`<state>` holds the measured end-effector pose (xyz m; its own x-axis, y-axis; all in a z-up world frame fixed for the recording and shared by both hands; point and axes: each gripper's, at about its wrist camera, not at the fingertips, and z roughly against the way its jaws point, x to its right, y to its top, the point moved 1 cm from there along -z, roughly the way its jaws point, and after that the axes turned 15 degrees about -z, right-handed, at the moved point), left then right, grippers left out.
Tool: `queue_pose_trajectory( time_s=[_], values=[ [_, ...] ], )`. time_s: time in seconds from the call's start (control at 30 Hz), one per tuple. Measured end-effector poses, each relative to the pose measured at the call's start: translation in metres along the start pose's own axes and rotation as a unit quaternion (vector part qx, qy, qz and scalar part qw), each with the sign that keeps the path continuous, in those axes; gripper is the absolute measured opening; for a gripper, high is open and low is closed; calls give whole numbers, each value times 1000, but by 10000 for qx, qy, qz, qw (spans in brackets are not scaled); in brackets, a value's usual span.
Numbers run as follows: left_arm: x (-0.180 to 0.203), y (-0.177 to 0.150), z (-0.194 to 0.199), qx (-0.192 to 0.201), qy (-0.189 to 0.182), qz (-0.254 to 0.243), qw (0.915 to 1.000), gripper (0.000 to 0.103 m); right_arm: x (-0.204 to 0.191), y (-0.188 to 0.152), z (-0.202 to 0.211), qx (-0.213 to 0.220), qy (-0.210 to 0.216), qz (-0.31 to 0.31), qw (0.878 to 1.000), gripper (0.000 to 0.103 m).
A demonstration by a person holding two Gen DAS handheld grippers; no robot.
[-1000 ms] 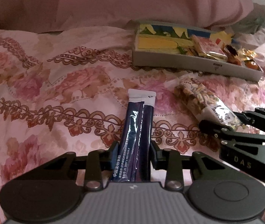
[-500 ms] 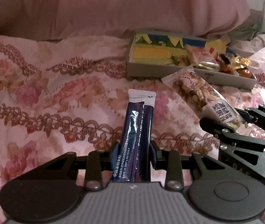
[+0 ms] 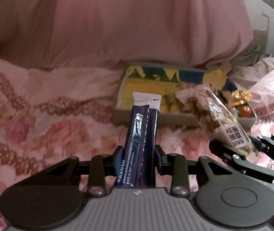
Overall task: Organize snacks
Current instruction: 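Grasp and lift the blue stick with the left tool while the right tool lifts the nut bar, then lower the blue stick into the box lid with the left tool while the right tool lowers the nut bar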
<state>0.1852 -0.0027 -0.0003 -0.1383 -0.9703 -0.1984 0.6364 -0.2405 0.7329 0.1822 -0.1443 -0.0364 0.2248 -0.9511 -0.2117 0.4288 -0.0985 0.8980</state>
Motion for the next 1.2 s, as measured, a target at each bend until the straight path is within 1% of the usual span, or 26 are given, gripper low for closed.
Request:
queue_pose_trajectory(
  time_s=[0.3,0.43,0.53,0.6,0.73,0.8,1.0,1.2],
  values=[
    [17,40,-22,188,49,-169,9997,37,31,29,-17,302,-100,-325,9990,39],
    [23,54,-37,182,0,-138,9997,37,47,41,-31,396,-147,-310,9986,39],
    [26,63,-50,183,37,-121,9998,37,59,48,-41,494,-242,-307,9980,39],
    [26,70,-60,171,58,-6,9998,37,70,53,-49,510,-309,-369,9975,39],
    [24,85,-82,137,132,328,9993,37,91,60,-65,500,-464,-530,9963,39],
    [23,93,-90,155,170,403,9989,37,100,62,-71,471,-512,-639,9955,39],
    [31,110,-118,56,215,441,9988,37,115,61,-85,282,-558,-851,9944,39],
    [38,109,-141,-123,321,453,9984,37,120,57,-96,109,-653,-824,9944,39]
  ],
)
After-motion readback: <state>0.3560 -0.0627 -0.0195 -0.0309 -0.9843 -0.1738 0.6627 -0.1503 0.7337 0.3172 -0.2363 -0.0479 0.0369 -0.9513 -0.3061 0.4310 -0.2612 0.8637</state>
